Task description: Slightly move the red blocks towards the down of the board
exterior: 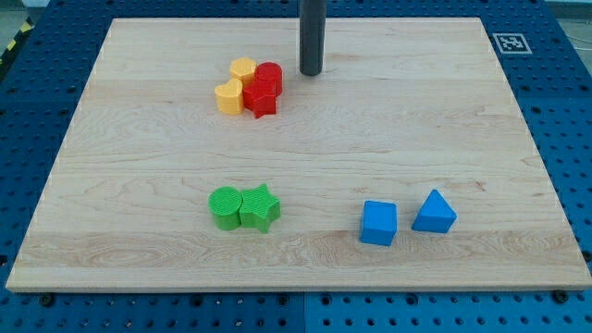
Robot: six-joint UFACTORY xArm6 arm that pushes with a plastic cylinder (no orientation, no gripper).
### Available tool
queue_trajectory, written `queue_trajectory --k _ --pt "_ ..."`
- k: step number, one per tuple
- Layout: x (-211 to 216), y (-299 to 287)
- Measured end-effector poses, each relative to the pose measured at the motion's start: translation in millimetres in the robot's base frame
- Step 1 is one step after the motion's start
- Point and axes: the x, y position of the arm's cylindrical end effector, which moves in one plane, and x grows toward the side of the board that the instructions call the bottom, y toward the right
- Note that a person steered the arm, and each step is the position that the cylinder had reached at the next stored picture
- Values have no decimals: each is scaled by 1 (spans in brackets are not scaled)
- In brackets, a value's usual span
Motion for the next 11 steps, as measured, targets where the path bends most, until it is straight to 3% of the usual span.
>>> queue_trajectory --k 2,9,10,11 --pt "-10 -36" --pt "61 -40" --pt "40 -29" --pt "44 -32"
